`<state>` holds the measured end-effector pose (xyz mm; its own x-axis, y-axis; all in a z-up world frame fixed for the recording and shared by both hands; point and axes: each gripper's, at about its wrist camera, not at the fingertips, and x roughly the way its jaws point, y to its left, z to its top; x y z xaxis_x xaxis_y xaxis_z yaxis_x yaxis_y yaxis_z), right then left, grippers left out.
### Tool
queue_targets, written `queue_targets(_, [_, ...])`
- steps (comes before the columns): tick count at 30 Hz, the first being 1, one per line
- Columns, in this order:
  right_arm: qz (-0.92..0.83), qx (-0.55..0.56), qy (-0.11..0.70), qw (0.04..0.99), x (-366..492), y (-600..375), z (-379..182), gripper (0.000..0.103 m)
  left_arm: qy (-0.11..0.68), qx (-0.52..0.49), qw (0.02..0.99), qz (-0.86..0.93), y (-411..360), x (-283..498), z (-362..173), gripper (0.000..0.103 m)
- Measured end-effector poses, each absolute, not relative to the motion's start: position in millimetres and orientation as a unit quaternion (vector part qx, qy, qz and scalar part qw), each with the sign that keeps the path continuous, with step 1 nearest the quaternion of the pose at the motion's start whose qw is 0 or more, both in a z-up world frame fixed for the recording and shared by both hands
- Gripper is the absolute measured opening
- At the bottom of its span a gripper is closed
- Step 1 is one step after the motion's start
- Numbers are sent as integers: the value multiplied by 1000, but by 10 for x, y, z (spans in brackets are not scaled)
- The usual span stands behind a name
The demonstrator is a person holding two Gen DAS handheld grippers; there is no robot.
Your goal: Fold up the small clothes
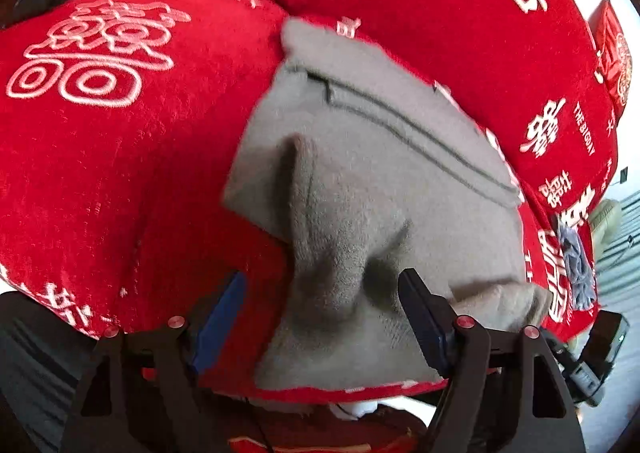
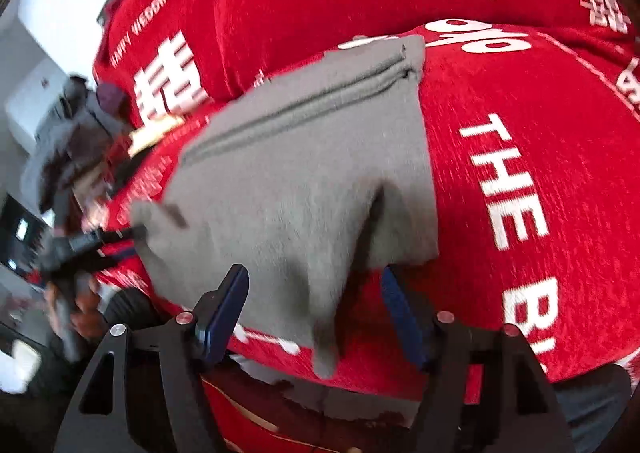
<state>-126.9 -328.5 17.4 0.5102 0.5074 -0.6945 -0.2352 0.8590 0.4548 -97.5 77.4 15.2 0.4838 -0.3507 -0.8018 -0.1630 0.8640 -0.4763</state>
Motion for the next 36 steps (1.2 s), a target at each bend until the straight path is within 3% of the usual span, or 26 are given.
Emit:
queue_targets(5, [224,142,472,841,-1076,-3189,55,68,521,-230,817,-94,606,-994,111,74])
queue_targets(7, [227,137,479,837,-1064,-3152,2,47,531,-211,814,-103,506,-1004,40,51])
queue_targets(8, [228,136,482,835,-1059,-3126,-24,40,537,-196,814,-103,459,-1006,-4,47])
queue_targets(9, [230,134,485,833,-1050,-3103,-44,17,533,-182,821,-95,443,-1013,0,32])
queue_targets(10, [233,127,491,830,-1037,-3074,-63,7,529,-160,829,-89,414,-1008,16,13])
queue_targets(18, [278,104,433,851,-1200,-3037,357,6,503,-152,844,-110,396,-1147,341,12])
queue_targets(23, [310,121,371,867,-1157,-3025,829,6,445,-178,870,-116,472,-1016,867,12])
queue_targets(29, [297,172,316,884,-759,-3113,1229,6,412,-208,880,-109,624,-498,1244,12])
queue_targets(36, [255,200,320,890,186,-3122,1401,6,419,-223,875,-99,606,328,1285,12])
